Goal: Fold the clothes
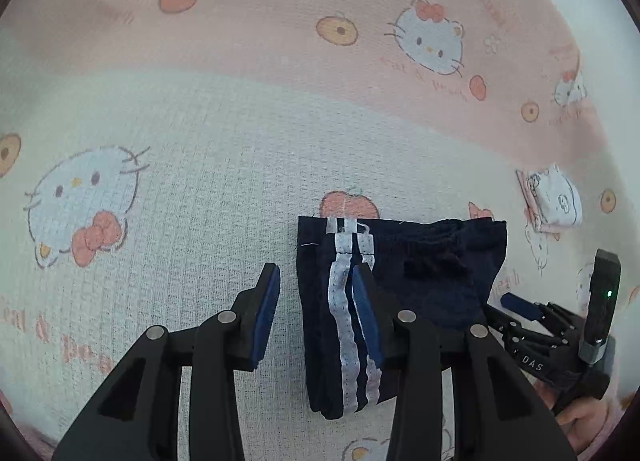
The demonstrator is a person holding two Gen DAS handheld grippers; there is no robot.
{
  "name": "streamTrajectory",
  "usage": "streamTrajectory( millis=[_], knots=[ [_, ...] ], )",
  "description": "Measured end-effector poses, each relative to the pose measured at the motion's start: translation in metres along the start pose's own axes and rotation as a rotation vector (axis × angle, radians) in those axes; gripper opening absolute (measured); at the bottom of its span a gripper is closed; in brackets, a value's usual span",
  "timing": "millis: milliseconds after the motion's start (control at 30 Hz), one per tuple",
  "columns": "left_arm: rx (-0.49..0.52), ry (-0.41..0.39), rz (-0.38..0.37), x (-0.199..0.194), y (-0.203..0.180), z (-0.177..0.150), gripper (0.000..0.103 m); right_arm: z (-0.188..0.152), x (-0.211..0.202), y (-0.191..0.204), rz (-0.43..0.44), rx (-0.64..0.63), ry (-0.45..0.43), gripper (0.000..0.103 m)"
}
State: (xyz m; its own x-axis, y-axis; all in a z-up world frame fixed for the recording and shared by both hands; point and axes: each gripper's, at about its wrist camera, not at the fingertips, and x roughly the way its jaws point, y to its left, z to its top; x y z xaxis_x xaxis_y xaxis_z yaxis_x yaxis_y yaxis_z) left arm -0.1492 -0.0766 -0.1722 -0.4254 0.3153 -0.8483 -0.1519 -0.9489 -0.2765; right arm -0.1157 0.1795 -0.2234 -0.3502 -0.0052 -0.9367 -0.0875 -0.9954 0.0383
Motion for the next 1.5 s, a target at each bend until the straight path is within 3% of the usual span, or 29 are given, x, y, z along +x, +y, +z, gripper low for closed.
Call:
streamTrajectory(
  millis=[100, 167, 233, 367, 433, 500, 667, 767, 867, 900, 1000, 1100, 1267, 1333, 1400, 1500],
  knots=[
    [0.081, -0.013, 0.030, -0.001, -0.012, 0.003, 0.040, 0.004, -0.015, 0.001, 0.017, 0.019, -0.040, 0.053],
    [0.064, -0.012, 0.008, -0.003, -0.010, 0.005, 0.040, 0.013, -0.032, 0.008, 0.089, -0.006, -0.128, 0.054],
    [0.047, -0.015, -0.014, -0.003, -0.008, 0.007, 0.040, 0.027, -0.038, 0.022, 0.138, -0.067, -0.156, 0.054],
    [0.041, -0.072, -0.054, -0.005, -0.008, 0.009, 0.040, 0.053, -0.016, 0.042, 0.139, -0.130, -0.129, 0.055],
    [0.048, -0.070, -0.036, -0.004, -0.010, 0.012, 0.040, 0.062, -0.003, 0.049, 0.143, -0.152, -0.121, 0.054],
    [0.043, -0.076, 0.004, -0.006, -0.008, 0.014, 0.040, 0.065, 0.010, 0.056, 0.158, -0.190, -0.065, 0.034],
    [0.016, -0.018, -0.068, 0.007, -0.002, 0.017, 0.040, 0.065, 0.013, 0.047, 0.111, -0.148, -0.095, 0.035],
    [0.029, 0.085, -0.148, 0.029, -0.008, 0.010, 0.040, 0.063, 0.011, 0.036, 0.133, -0.113, -0.096, 0.038],
    [0.083, 0.077, 0.003, 0.043, -0.015, 0.004, 0.040, 0.058, 0.007, 0.040, 0.110, -0.179, -0.108, 0.043],
    [0.056, 0.080, -0.003, 0.044, -0.013, 0.004, 0.040, 0.055, 0.004, 0.036, 0.103, -0.163, -0.115, 0.043],
    [-0.036, 0.077, -0.057, 0.039, -0.003, 0.006, 0.040, 0.048, -0.001, 0.016, 0.112, -0.061, -0.107, 0.043],
    [-0.110, 0.088, -0.122, 0.031, 0.006, 0.001, 0.041, 0.035, -0.005, -0.012, 0.211, 0.068, -0.055, 0.044],
    [-0.187, 0.161, -0.199, 0.037, 0.015, -0.016, 0.044, 0.017, -0.008, -0.020, 0.284, 0.054, -0.001, 0.056],
    [-0.186, 0.176, -0.187, 0.045, 0.013, -0.020, 0.044, 0.016, 0.000, -0.020, 0.317, 0.085, 0.022, 0.059],
    [-0.175, 0.159, -0.174, 0.049, 0.006, -0.019, 0.045, 0.017, 0.002, -0.015, 0.318, 0.086, 0.005, 0.070],
    [-0.205, 0.142, -0.178, 0.053, 0.006, -0.018, 0.047, 0.014, 0.003, 0.001, 0.224, 0.039, -0.013, 0.070]
  ],
)
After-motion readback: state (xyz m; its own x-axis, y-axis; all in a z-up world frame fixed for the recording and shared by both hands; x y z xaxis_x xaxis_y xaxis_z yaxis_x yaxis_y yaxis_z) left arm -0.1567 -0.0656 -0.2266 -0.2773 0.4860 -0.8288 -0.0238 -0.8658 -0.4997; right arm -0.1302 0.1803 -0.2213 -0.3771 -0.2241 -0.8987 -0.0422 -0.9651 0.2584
